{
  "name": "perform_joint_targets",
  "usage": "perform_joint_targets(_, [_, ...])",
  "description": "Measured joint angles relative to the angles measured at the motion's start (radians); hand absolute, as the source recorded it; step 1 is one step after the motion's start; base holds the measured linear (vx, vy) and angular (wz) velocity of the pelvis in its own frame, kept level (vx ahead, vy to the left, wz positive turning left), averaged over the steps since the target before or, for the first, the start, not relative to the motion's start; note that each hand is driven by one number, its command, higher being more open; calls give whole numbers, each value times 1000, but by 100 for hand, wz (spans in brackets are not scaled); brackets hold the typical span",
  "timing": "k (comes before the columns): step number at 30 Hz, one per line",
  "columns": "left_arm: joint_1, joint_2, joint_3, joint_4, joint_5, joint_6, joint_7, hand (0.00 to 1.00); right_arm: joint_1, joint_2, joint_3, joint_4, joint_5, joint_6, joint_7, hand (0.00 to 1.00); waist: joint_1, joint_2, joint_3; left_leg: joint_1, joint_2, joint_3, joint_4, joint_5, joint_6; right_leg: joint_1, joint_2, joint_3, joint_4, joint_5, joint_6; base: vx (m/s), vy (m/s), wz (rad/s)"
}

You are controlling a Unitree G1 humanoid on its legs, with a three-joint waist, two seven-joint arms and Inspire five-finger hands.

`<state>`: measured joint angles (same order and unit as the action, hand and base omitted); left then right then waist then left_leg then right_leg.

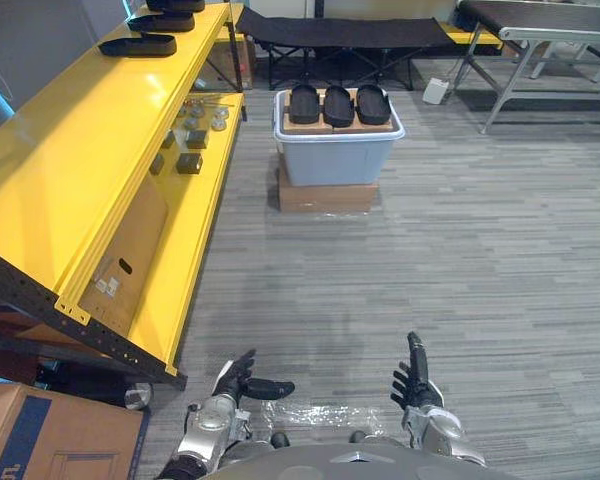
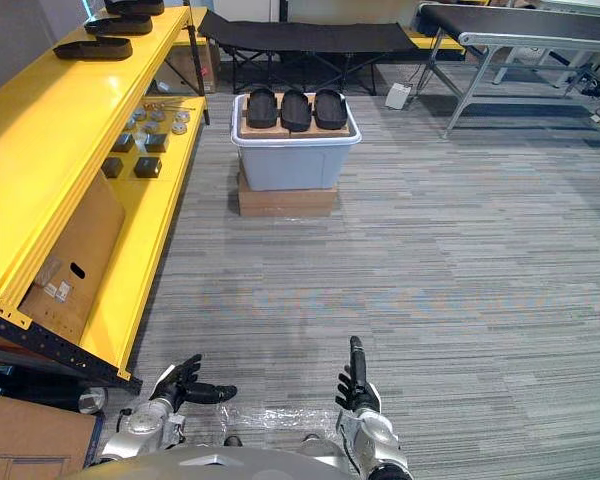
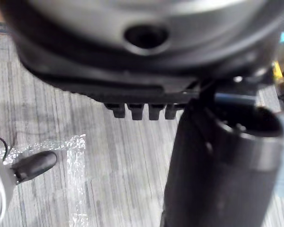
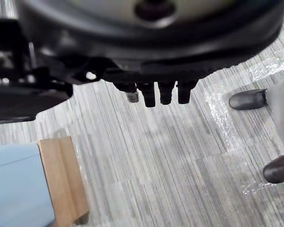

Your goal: Walk over and take three plastic housings, then place them on the shelf

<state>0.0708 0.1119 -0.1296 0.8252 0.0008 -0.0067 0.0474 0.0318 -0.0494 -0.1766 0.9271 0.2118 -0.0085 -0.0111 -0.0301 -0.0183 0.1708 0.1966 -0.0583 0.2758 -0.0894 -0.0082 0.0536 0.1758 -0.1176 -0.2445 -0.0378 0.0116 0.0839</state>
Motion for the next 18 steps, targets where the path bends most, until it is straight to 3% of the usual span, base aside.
perform_joint_targets(18, [15, -36, 27, 0, -47, -16, 6, 100, 6, 28, -9, -1, 13, -30, -8, 0, 2, 0, 0, 4, 1, 3, 0, -2, -3, 12, 2, 1, -17, 6, 1, 0, 0, 0])
